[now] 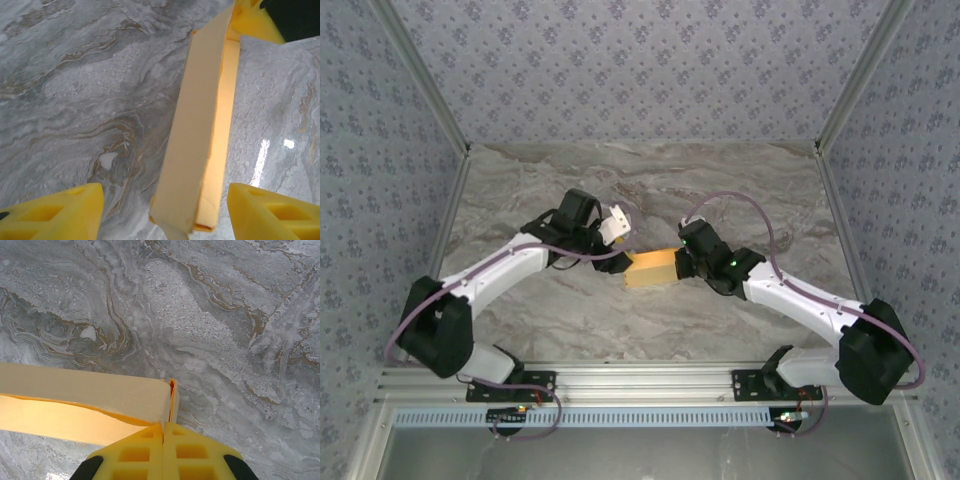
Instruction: Fold the paper box
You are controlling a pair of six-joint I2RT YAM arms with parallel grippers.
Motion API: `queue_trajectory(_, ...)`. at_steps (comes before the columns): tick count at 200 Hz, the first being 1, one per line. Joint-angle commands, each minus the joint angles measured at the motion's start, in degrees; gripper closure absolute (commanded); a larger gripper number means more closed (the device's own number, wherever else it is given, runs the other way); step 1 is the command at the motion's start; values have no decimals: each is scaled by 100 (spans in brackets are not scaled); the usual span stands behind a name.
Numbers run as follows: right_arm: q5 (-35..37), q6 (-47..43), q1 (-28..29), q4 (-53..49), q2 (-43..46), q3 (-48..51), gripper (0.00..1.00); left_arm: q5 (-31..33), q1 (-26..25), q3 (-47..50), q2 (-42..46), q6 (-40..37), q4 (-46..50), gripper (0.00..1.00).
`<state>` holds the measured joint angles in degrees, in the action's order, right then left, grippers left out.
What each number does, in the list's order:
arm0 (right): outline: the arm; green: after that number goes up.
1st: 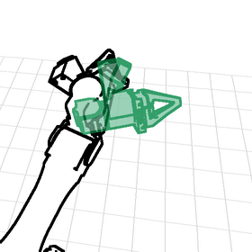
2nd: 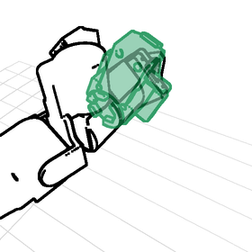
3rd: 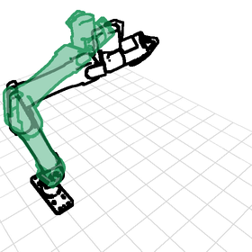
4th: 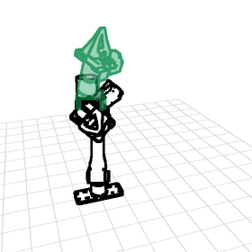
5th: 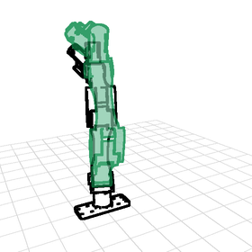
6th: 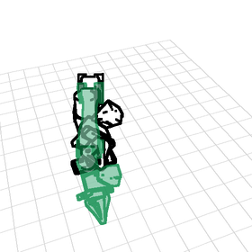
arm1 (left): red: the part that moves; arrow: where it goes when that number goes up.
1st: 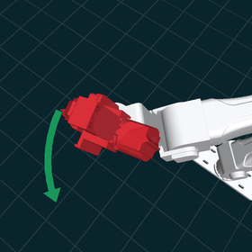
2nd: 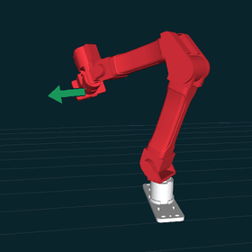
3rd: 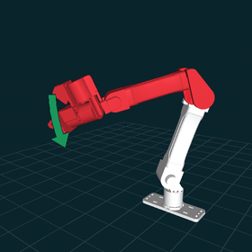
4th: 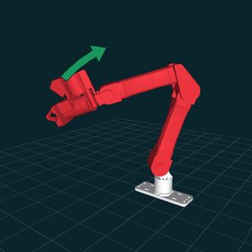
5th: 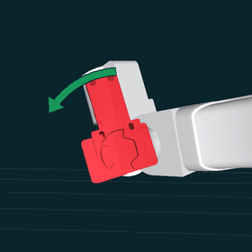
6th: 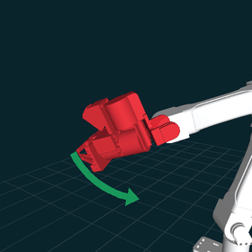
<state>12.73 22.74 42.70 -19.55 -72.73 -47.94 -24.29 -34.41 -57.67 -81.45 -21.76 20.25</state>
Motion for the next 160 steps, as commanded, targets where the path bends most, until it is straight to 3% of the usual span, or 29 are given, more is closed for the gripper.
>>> queue_trajectory(1, 141, 98, 52, -276, 31, -137, 97, 813, -292, 247, 400, 1027, -93, 35)
queue_trajectory(41, 159, 108, 55, -276, 22, -138, 97, 1521, -435, 456, 594, 1814, 166, 47)
queue_trajectory(89, 173, 107, 55, -288, -4, -162, 97, 1203, -482, 432, 497, 1896, 93, 71)
queue_trajectory(160, 199, 99, 61, -304, 4, -163, 97, 1082, -482, 346, 270, 1887, 115, 86)
